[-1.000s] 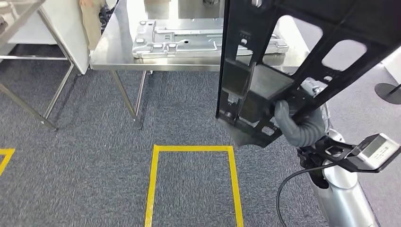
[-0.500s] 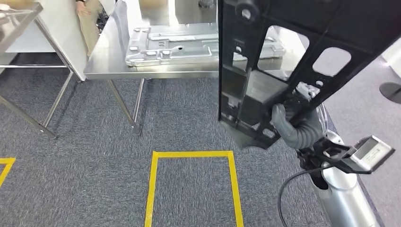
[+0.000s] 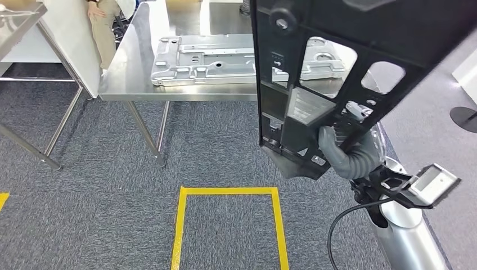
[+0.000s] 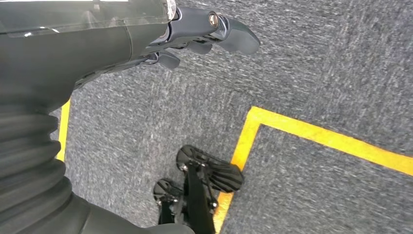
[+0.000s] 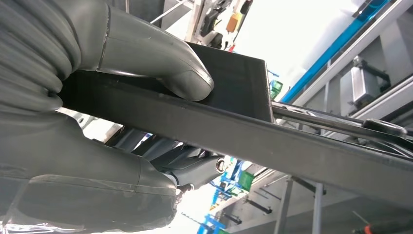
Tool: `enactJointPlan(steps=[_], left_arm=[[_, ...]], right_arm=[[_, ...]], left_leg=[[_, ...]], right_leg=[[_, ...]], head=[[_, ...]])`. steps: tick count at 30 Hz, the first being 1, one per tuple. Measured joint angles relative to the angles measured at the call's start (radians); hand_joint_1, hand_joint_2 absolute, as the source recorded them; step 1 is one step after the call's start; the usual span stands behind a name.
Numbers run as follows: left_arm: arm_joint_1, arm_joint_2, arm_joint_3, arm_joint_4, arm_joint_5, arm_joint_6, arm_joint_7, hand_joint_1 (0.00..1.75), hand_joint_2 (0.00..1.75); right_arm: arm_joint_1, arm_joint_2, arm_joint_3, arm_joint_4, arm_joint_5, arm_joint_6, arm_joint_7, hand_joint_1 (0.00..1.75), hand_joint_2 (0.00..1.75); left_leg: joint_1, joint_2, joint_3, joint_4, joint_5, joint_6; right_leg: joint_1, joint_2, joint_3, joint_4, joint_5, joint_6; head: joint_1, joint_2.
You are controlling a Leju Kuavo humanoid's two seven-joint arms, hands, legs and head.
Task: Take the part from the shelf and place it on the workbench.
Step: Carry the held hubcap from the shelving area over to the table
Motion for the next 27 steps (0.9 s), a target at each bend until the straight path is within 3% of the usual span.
enactJointPlan(steps=[3, 4, 5, 7, 9, 12, 14, 16, 18, 19, 20, 21, 23, 24, 25, 27], left_arm=[[0.001, -0.001, 0.002, 0.000, 0.007, 0.003, 0.000, 0.00, 1.75], [0.002, -0.001, 0.004, 0.000, 0.009, 0.004, 0.000, 0.00, 1.75], [0.003, -0.002, 0.007, 0.000, 0.010, 0.004, 0.000, 0.00, 1.75], [0.003, -0.003, 0.011, 0.000, 0.009, 0.003, -0.002, 0.00, 1.75], [0.003, -0.003, 0.014, 0.000, 0.005, 0.000, -0.005, 0.00, 1.75], [0.003, -0.003, 0.015, 0.000, -0.001, -0.008, -0.007, 0.00, 1.75], [0.002, -0.003, 0.015, 0.000, -0.002, -0.013, -0.008, 0.00, 1.75], [0.000, -0.002, 0.015, 0.000, -0.003, -0.014, -0.009, 0.00, 1.75], [0.001, -0.002, 0.016, 0.000, -0.003, -0.013, -0.009, 0.00, 1.75], [0.003, -0.002, 0.016, 0.000, -0.003, -0.013, -0.009, 0.00, 1.75], [0.005, -0.002, 0.016, 0.000, -0.003, -0.013, -0.009, 0.00, 1.75], [0.006, -0.002, 0.016, 0.000, -0.003, -0.013, -0.009, 0.00, 1.75], [0.007, -0.001, 0.016, 0.000, -0.003, -0.012, -0.009, 0.00, 1.75], [0.007, 0.000, 0.016, 0.000, -0.003, -0.012, -0.009, 0.00, 1.75], [0.007, 0.000, 0.016, 0.000, -0.003, -0.011, -0.009, 0.00, 1.75], [0.009, 0.001, 0.016, 0.000, -0.003, -0.011, -0.010, 0.00, 1.75]], right_arm=[[0.002, 0.000, -0.003, 0.000, 0.000, 0.003, -0.009, 1.75, 1.75], [0.002, 0.000, -0.003, 0.000, 0.001, 0.003, -0.011, 1.75, 1.75], [0.001, -0.001, -0.003, 0.000, 0.002, 0.004, -0.011, 1.75, 1.75], [-0.004, -0.002, -0.005, -0.002, 0.003, 0.006, -0.008, 1.75, 1.75], [-0.013, -0.006, -0.010, -0.007, 0.001, 0.006, 0.000, 1.75, 1.75], [-0.018, -0.010, -0.018, -0.015, -0.002, 0.007, 0.009, 1.75, 1.75], [-0.020, -0.011, -0.019, -0.022, -0.001, 0.007, 0.013, 1.75, 1.75], [-0.024, -0.011, -0.019, -0.027, 0.002, 0.007, 0.016, 1.75, 1.75], [-0.023, -0.011, -0.018, -0.028, 0.004, 0.006, 0.018, 1.75, 1.75], [-0.021, -0.011, -0.018, -0.028, 0.004, 0.006, 0.019, 1.75, 1.75], [-0.020, -0.011, -0.018, -0.028, 0.005, 0.006, 0.019, 1.75, 1.75], [-0.019, -0.011, -0.018, -0.028, 0.005, 0.006, 0.019, 1.75, 1.75], [-0.018, -0.011, -0.018, -0.028, 0.006, 0.006, 0.018, 1.75, 1.75], [-0.018, -0.011, -0.018, -0.028, 0.005, 0.006, 0.018, 1.75, 1.75], [-0.017, -0.011, -0.018, -0.028, 0.005, 0.006, 0.017, 1.75, 1.75], [-0.015, -0.011, -0.018, -0.028, 0.004, 0.006, 0.016, 1.75, 1.75]], left_leg=[[-0.001, 0.000, 0.013, 0.000, -0.014, 0.005], [-0.001, 0.000, 0.019, 0.000, -0.020, 0.004], [0.000, -0.001, 0.028, 0.000, -0.026, 0.002], [0.000, -0.001, 0.047, 0.000, -0.041, -0.003], [-0.001, -0.002, 0.061, 0.000, -0.055, -0.013], [-0.002, -0.001, 0.072, 0.007, -0.062, -0.035], [0.000, 0.000, 0.064, 0.044, -0.072, -0.046], [0.002, 0.000, 0.010, 0.147, -0.111, -0.052], [0.003, 0.000, -0.072, 0.268, -0.159, -0.056], [0.003, 0.000, -0.099, 0.295, -0.166, -0.056], [0.003, 0.000, -0.111, 0.287, -0.152, -0.055], [0.003, 0.000, -0.104, 0.240, -0.115, -0.052], [-0.001, 0.001, -0.066, 0.105, -0.020, -0.039], [-0.004, 0.001, -0.052, 0.055, 0.003, -0.033], [-0.008, 0.001, -0.045, 0.028, 0.014, -0.026], [-0.010, 0.001, -0.037, 0.015, 0.008, -0.015]], right_leg=[[-0.005, 0.000, -0.124, 0.186, -0.065, 0.009], [-0.006, -0.001, -0.151, 0.209, -0.060, 0.010], [-0.008, -0.001, -0.158, 0.192, -0.032, 0.011], [-0.009, -0.003, -0.122, 0.062, 0.065, 0.008], [-0.004, -0.008, -0.085, -0.049, 0.112, -0.001], [0.001, -0.007, -0.071, -0.076, 0.110, -0.024], [-0.002, -0.006, -0.053, -0.081, 0.108, -0.037], [-0.003, -0.006, -0.037, -0.084, 0.099, -0.046], [-0.001, -0.005, -0.027, -0.084, 0.087, -0.049], [0.000, -0.004, -0.021, -0.084, 0.081, -0.050], [0.002, -0.002, -0.012, -0.084, 0.074, -0.049], [0.003, -0.002, -0.001, -0.084, 0.066, -0.049], [0.005, -0.001, 0.021, -0.084, 0.049, -0.045], [0.005, -0.001, 0.027, -0.085, 0.042, -0.041], [0.005, 0.000, 0.030, -0.087, 0.037, -0.035], [0.005, 0.001, 0.035, -0.085, 0.035, -0.022]], head=[[0.002, 0.000], [0.002, 0.000], [0.002, 0.000], [0.002, 0.000], [0.002, 0.000], [0.002, 0.000], [-0.001, 0.000], [-0.005, 0.000], [-0.007, 0.000], [-0.008, 0.000], [-0.008, 0.000], [-0.008, 0.000], [-0.008, 0.000], [-0.007, 0.000], [-0.007, 0.000], [-0.007, 0.000]])
